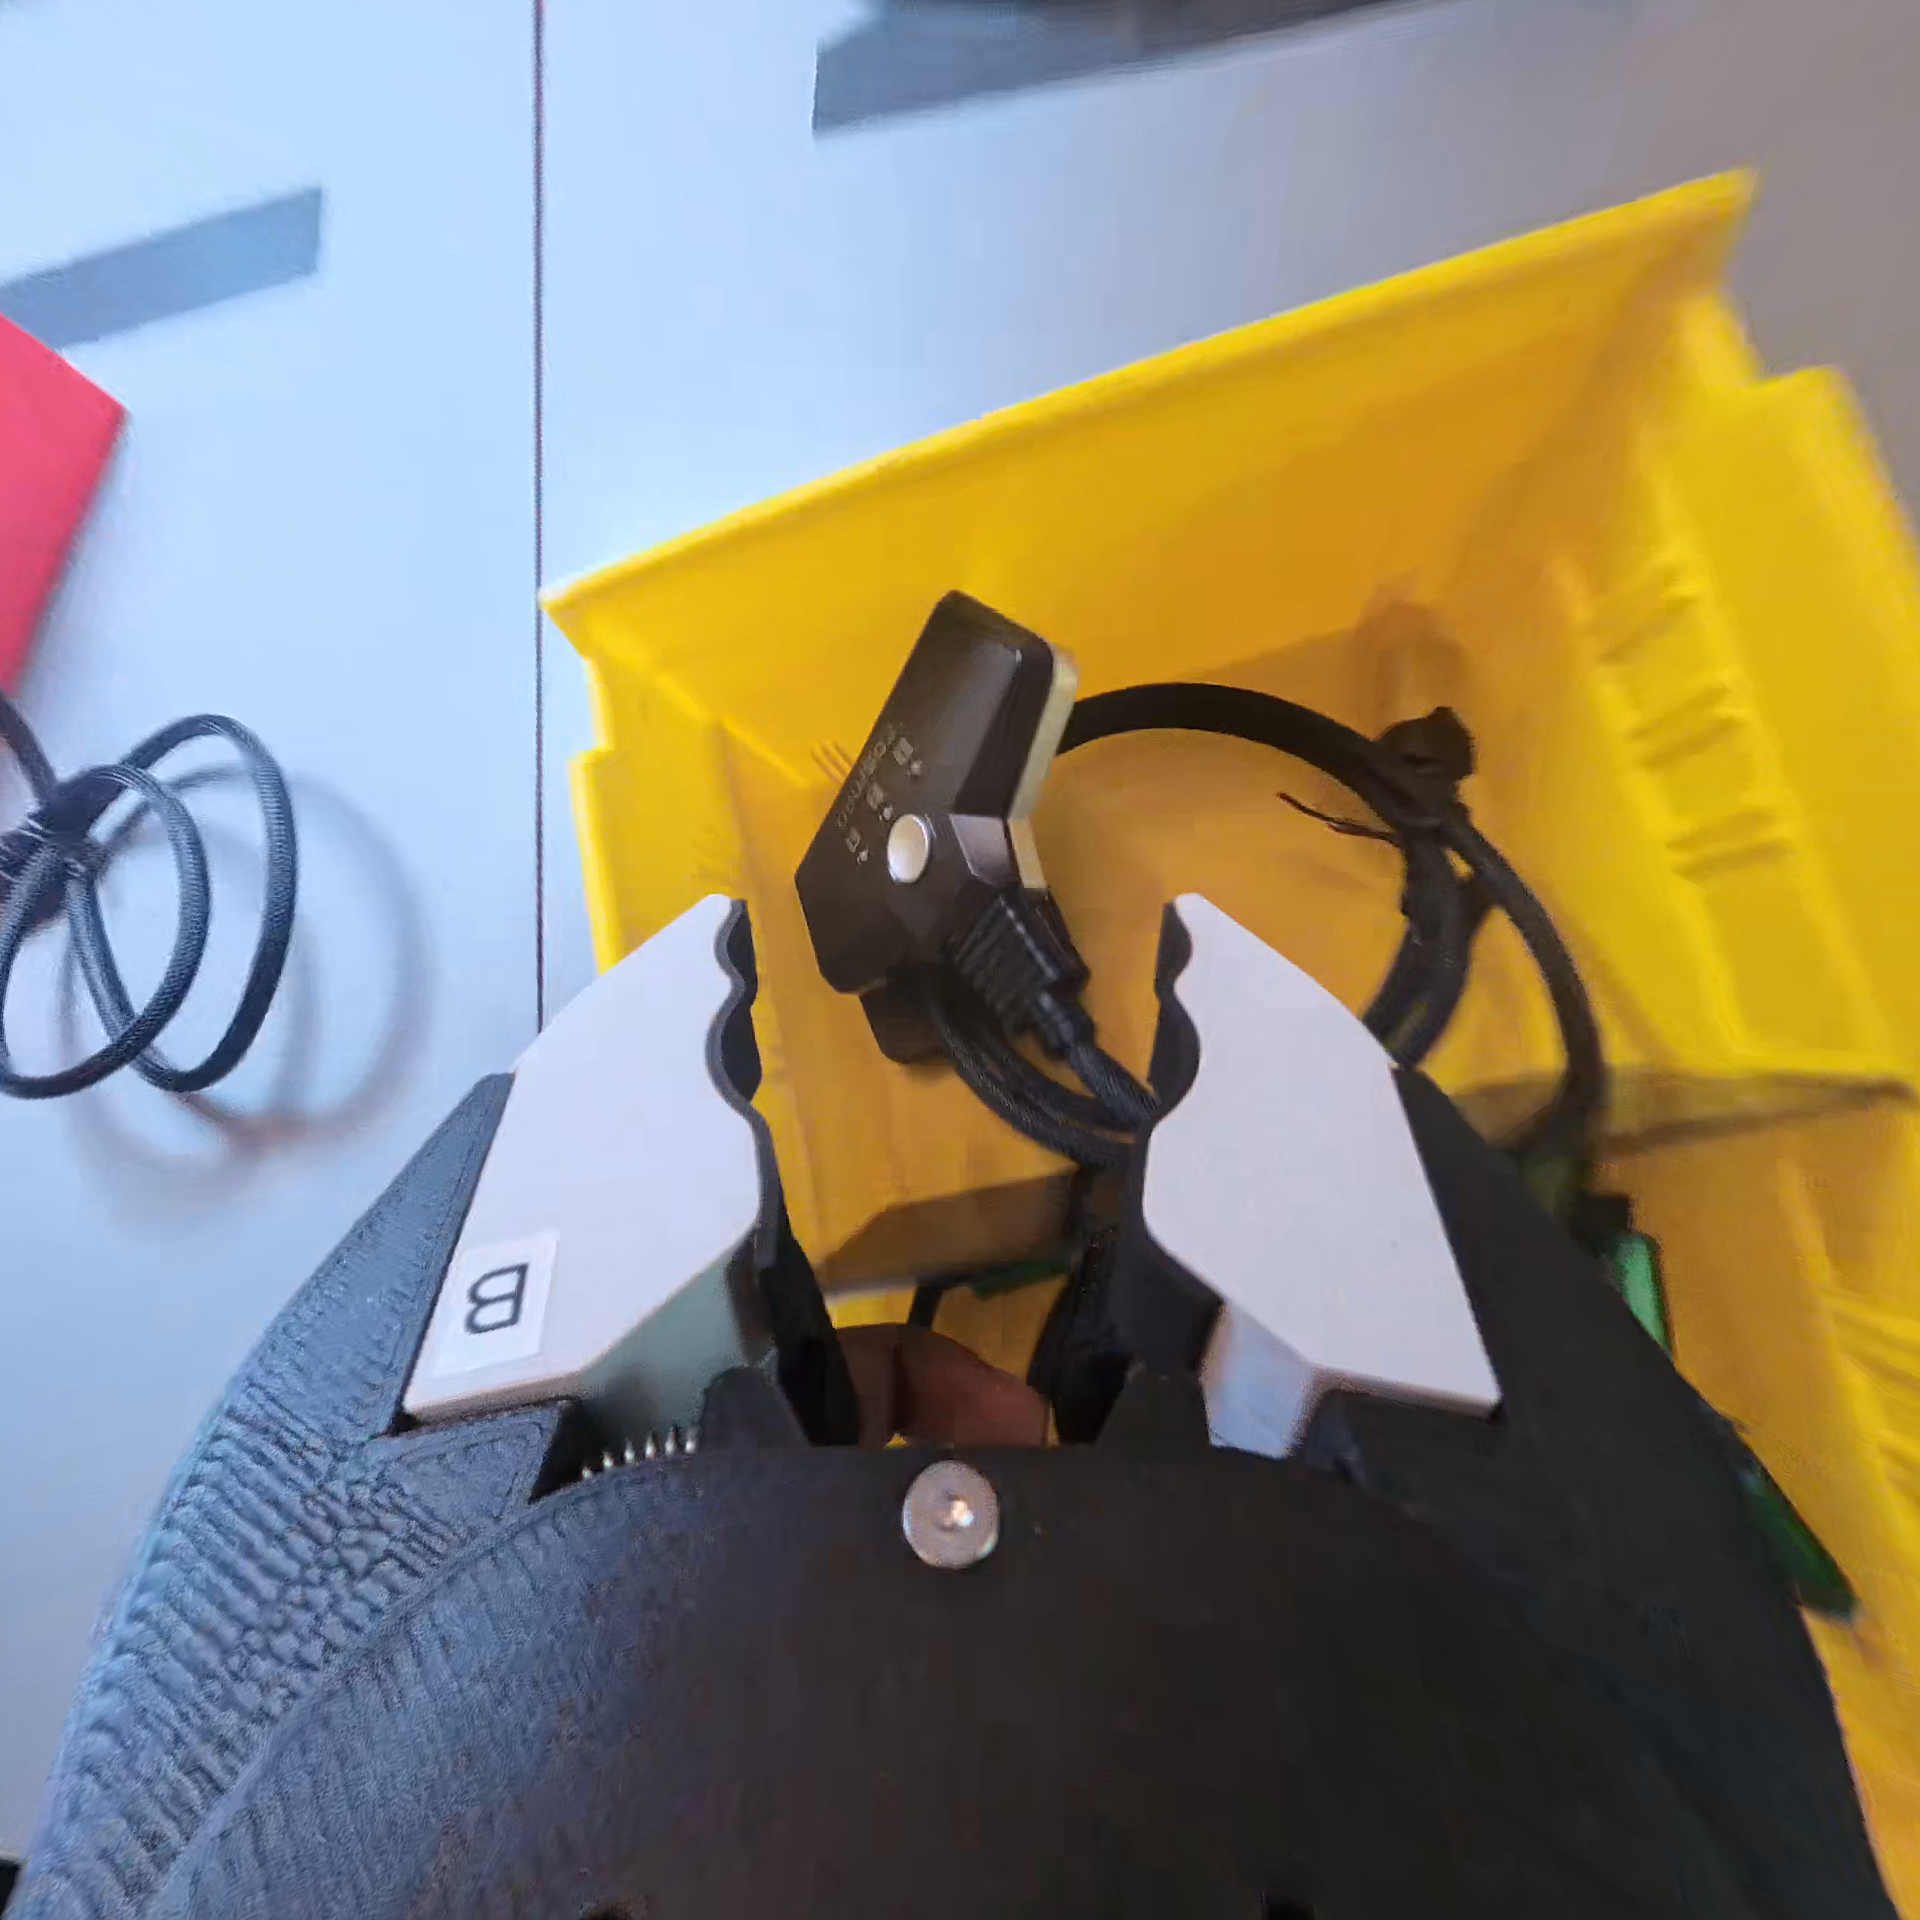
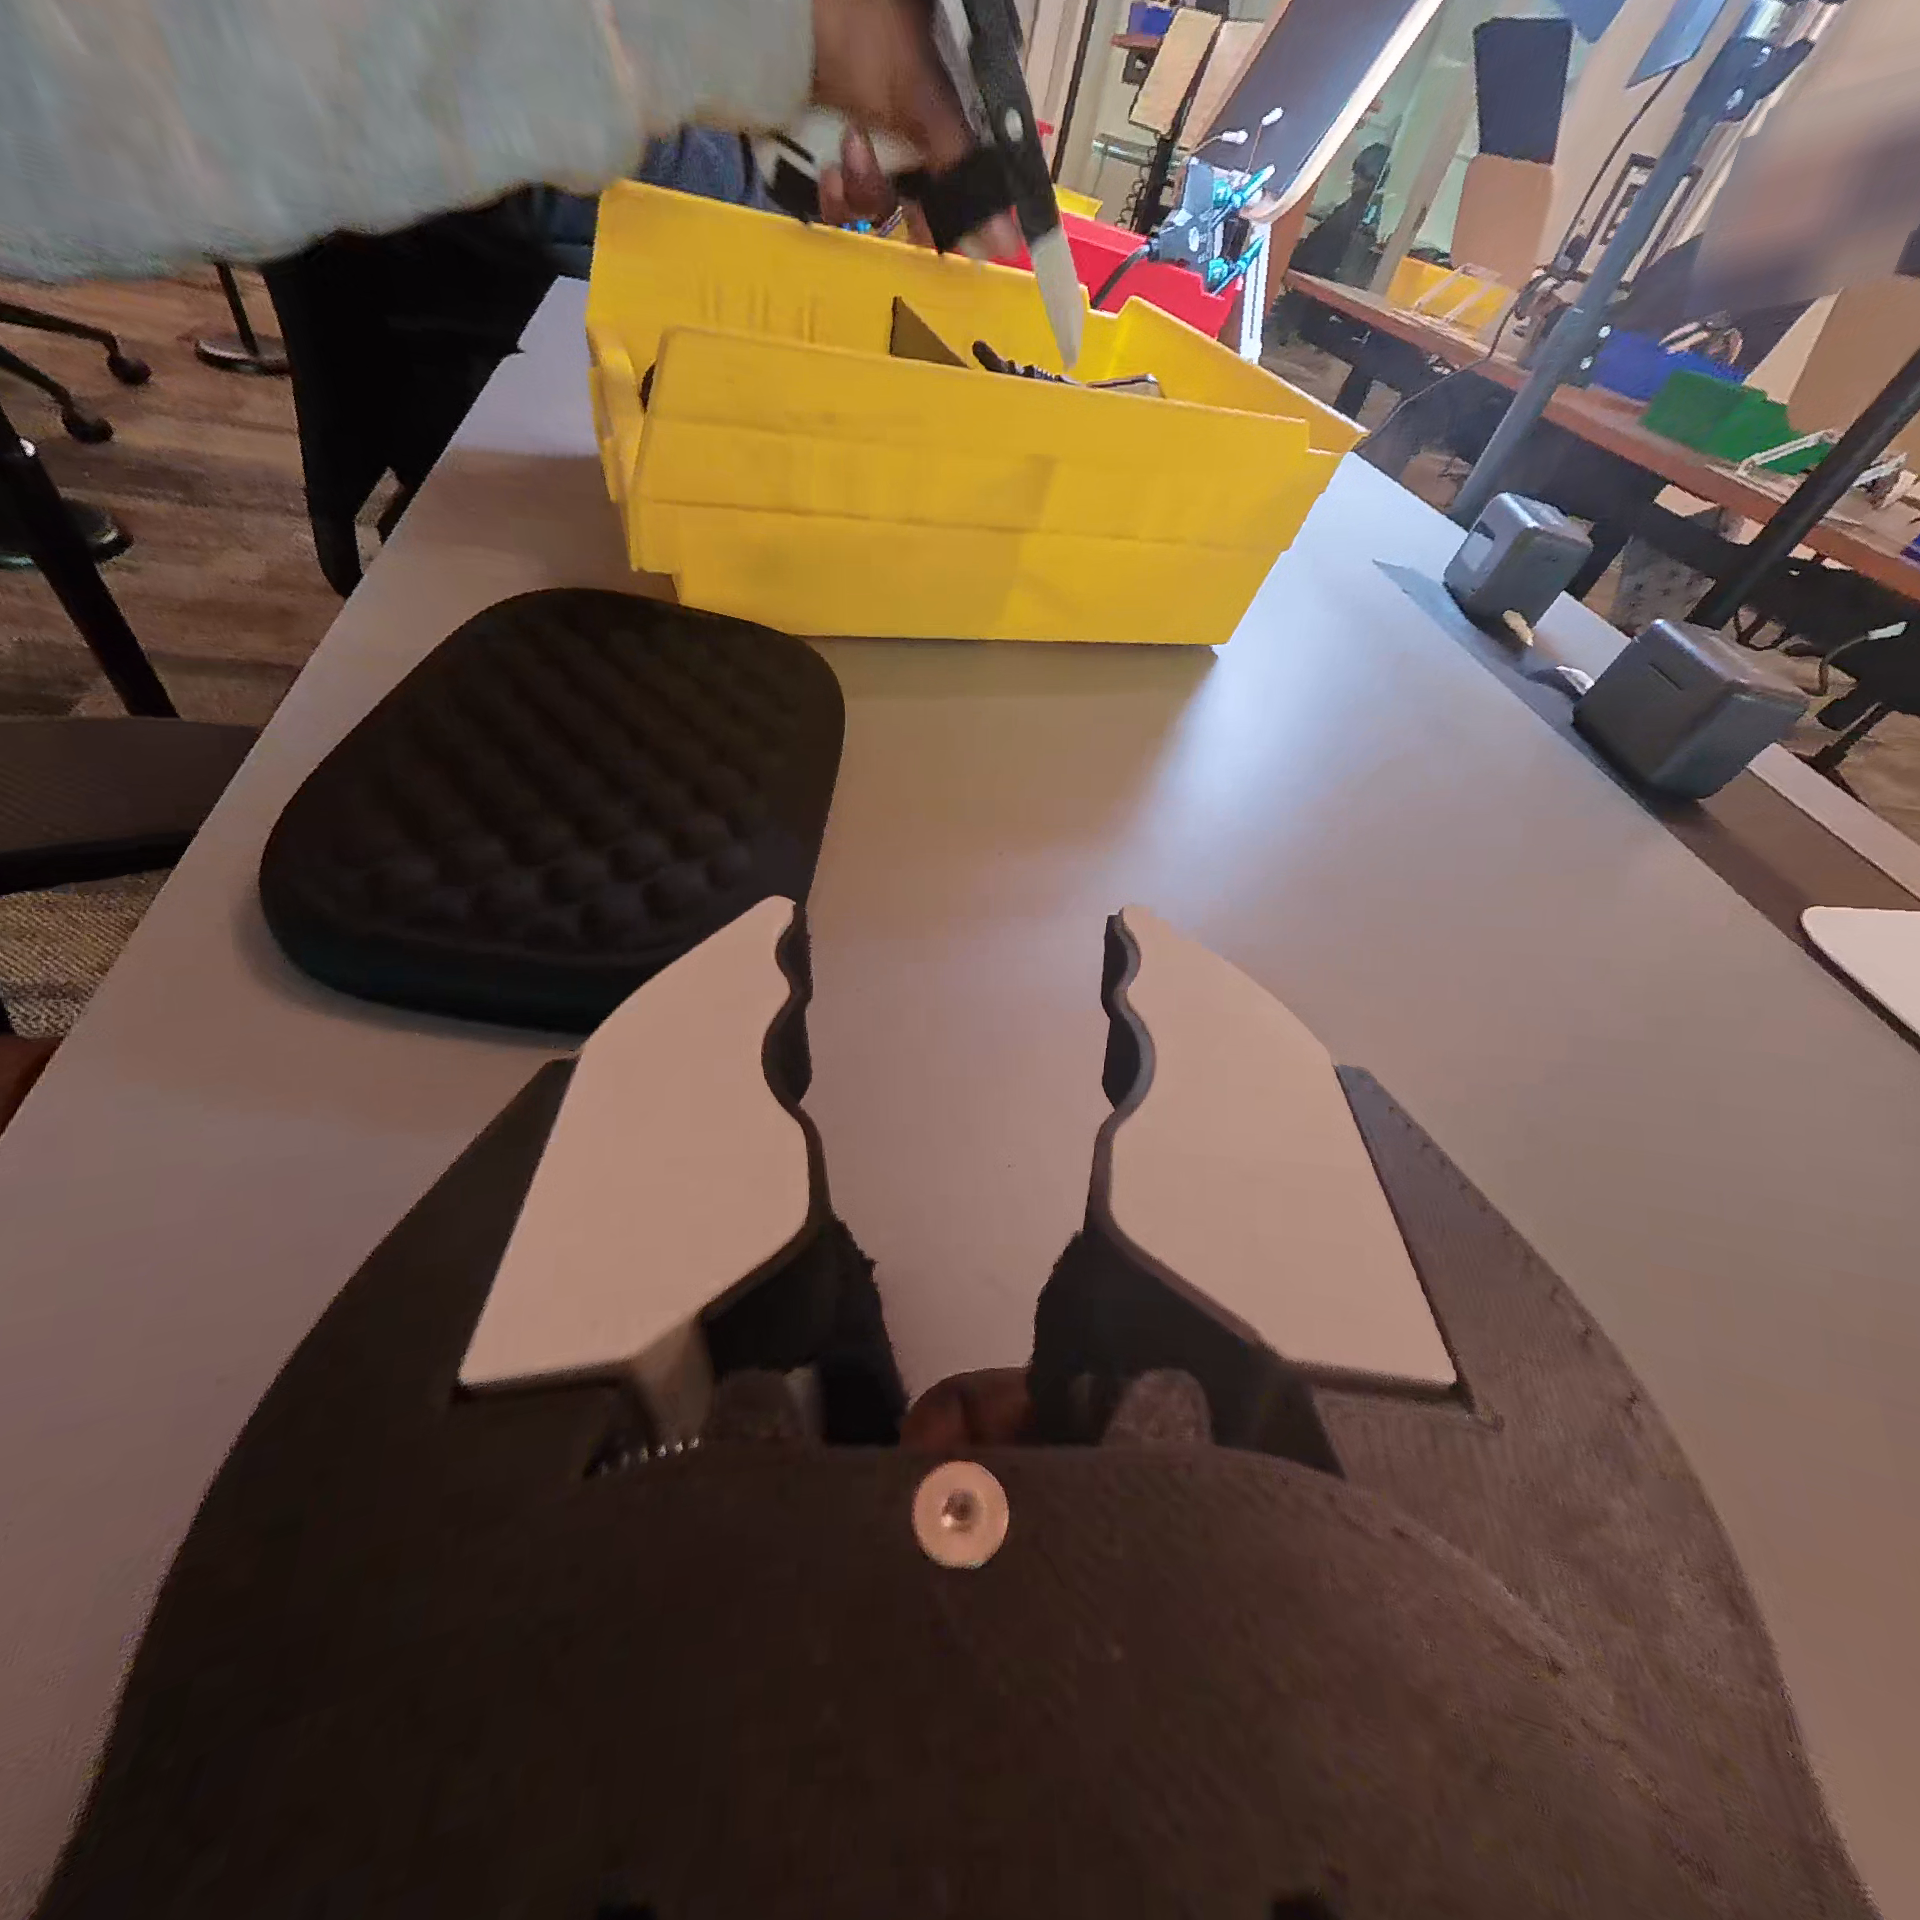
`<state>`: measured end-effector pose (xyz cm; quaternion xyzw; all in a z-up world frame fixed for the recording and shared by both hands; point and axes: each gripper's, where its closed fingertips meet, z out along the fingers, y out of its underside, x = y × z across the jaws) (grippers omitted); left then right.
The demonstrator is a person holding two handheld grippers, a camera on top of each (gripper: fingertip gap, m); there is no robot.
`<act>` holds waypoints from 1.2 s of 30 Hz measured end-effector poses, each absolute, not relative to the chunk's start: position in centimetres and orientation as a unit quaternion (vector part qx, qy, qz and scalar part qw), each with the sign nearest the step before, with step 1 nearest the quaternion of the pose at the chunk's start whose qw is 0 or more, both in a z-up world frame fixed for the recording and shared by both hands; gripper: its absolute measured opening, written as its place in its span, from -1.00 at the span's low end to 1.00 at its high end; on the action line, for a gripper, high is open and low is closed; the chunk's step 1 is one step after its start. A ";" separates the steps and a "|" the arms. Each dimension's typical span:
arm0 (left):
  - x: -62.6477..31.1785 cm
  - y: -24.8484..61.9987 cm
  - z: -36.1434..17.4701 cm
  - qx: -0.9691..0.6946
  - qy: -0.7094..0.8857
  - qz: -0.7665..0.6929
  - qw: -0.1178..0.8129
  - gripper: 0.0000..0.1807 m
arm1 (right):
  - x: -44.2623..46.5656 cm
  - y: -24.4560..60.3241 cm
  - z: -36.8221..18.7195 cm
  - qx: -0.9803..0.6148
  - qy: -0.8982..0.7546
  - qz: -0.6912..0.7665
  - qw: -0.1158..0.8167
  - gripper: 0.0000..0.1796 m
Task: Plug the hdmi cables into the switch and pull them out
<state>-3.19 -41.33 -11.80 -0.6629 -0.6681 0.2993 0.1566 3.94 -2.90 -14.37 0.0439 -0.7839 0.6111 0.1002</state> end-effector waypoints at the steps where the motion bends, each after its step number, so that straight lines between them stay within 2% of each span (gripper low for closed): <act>1: -4.0 -41.8 -12.8 -0.663 -0.677 0.289 0.137 -0.19 | 3.9 -2.9 -14.3 0.041 -0.782 0.614 0.101 -0.41; 3: -5.3 -42.7 -14.2 -0.663 -0.687 0.282 0.091 -0.19 | 3.7 -2.8 -14.2 0.044 -0.778 0.617 0.112 -0.43; 5: -4.9 -44.0 -16.3 -0.683 -0.681 0.263 -0.007 -0.24 | 3.6 -2.9 -14.3 0.052 -0.779 0.612 0.127 -0.44; 6: -4.4 -43.6 -17.7 -0.696 -0.681 0.226 -0.033 -0.42 | 3.6 -2.9 -14.5 0.058 -0.781 0.608 0.134 -0.44; 7: -4.5 -43.7 -18.1 -0.702 -0.675 0.221 -0.055 -0.44 | 3.6 -2.9 -14.7 0.065 -0.783 0.602 0.142 -0.44; 9: -4.6 -44.5 -17.3 -0.712 -0.643 0.257 -0.115 -0.64 | 3.5 -2.9 -15.0 0.082 -0.785 0.590 0.168 -0.45; 11: -5.1 -44.7 -15.5 -0.710 -0.621 0.308 -0.129 -0.75 | 3.5 -2.9 -15.3 0.101 -0.785 0.578 0.198 -0.46; 15: -6.5 -43.6 -8.7 -0.680 -0.596 0.422 -0.067 -0.76 | 3.8 -3.0 -15.5 0.112 -0.784 0.572 0.214 -0.46; 24: -5.2 -37.1 13.6 -0.547 -0.442 0.706 0.082 -0.76 | 2.5 -2.3 -13.2 0.029 -0.758 0.631 0.162 -0.49; 28: -2.1 -30.9 21.7 -0.482 -0.360 0.771 0.209 -0.76 | 2.0 -1.9 -12.2 0.002 -0.743 0.653 0.143 -0.49; 30: -0.7 -26.6 23.5 -0.480 -0.314 0.760 0.307 -0.72 | 2.2 -1.7 -11.4 -0.003 -0.731 0.672 0.117 -0.49; 32: 0.7 -21.8 23.4 -0.497 -0.260 0.725 0.399 -0.77 | 2.6 -1.3 -10.1 -0.003 -0.711 0.698 0.088 -0.47; 36: 4.0 -12.6 19.3 -0.526 -0.158 0.611 0.571 -0.76 | 3.0 0.3 -6.4 -0.006 -0.649 0.760 0.038 -0.44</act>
